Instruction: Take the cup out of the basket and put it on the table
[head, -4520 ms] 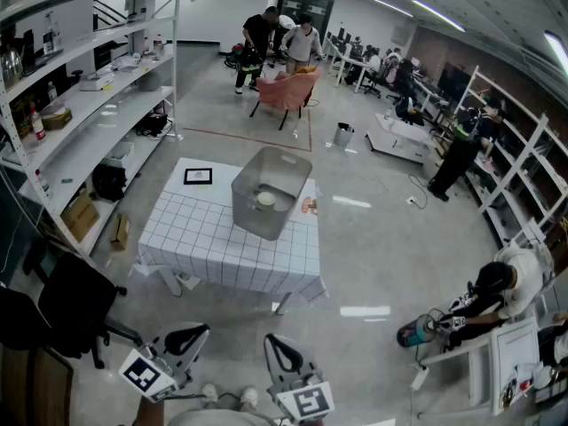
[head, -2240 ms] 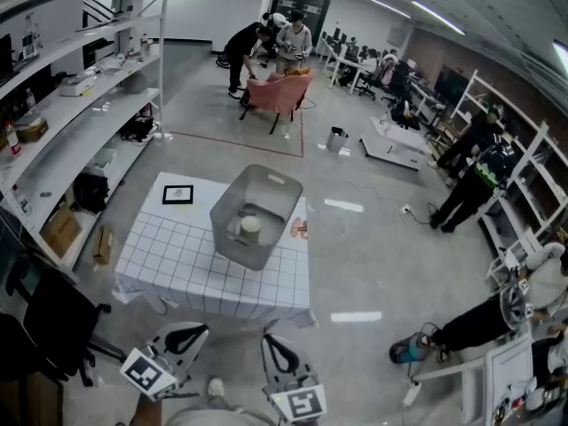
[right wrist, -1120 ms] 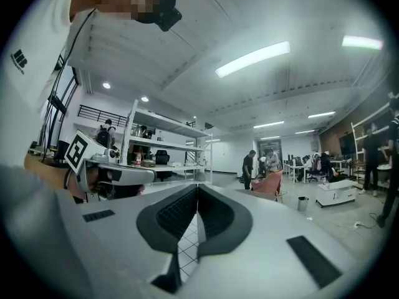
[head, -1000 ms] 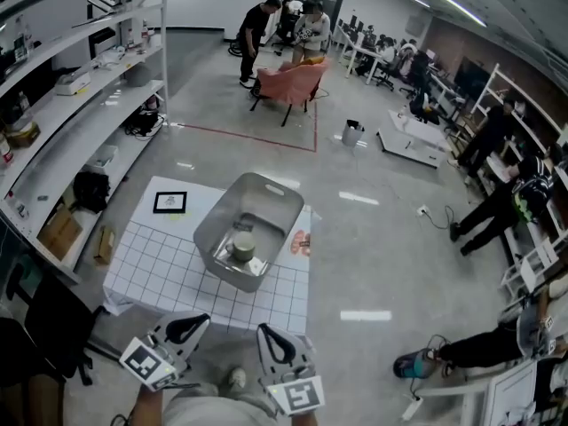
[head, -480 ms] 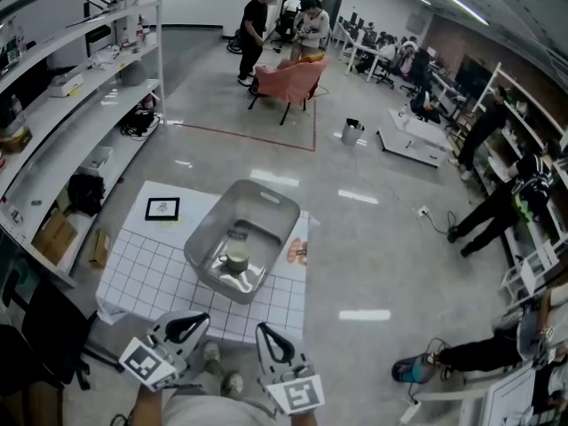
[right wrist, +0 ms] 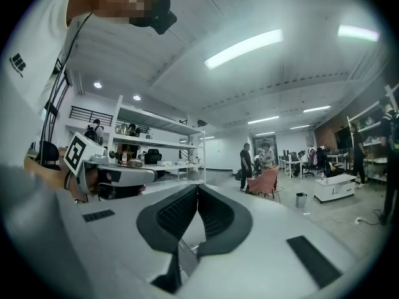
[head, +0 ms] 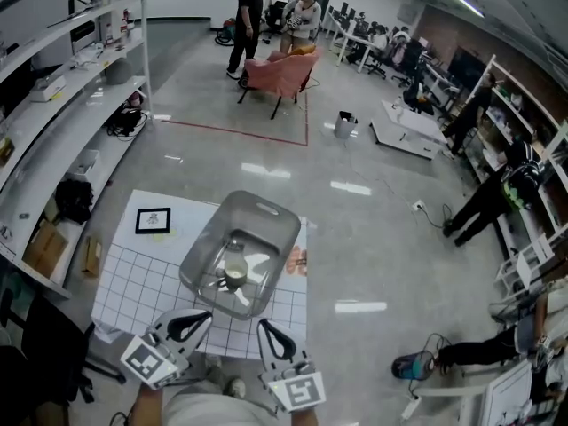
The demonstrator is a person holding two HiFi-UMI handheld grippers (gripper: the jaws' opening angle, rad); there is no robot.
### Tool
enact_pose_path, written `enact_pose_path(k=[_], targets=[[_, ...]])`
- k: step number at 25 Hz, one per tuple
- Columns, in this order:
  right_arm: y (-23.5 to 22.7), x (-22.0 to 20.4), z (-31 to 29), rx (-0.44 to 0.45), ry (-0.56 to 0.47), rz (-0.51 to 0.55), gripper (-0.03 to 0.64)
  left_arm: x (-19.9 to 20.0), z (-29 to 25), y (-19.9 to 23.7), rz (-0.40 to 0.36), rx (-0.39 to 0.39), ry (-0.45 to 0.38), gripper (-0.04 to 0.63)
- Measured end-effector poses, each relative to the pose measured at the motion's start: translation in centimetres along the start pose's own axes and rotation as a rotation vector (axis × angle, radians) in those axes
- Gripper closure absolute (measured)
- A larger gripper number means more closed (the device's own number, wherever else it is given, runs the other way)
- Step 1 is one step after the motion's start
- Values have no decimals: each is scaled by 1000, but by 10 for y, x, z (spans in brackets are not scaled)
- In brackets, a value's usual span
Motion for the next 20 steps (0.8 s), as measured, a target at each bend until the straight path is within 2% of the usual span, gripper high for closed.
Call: enact_pose_path(k=[11, 20], targets=[[-3, 0, -59, -64, 2, 38, 607, -7, -20, 66, 21, -77, -32, 583], [-26, -11, -88, -49, 46, 42, 607, -17, -47, 94, 47, -75, -5, 583]])
Point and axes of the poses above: the fingertips, and each gripper's own axes: z backward along the fingers, y to its left, x out of its top, the point moved 4 cm from there along z, backward along the fingers, and after that the axes turned 4 degrees about -z, right-handed, at the moved point
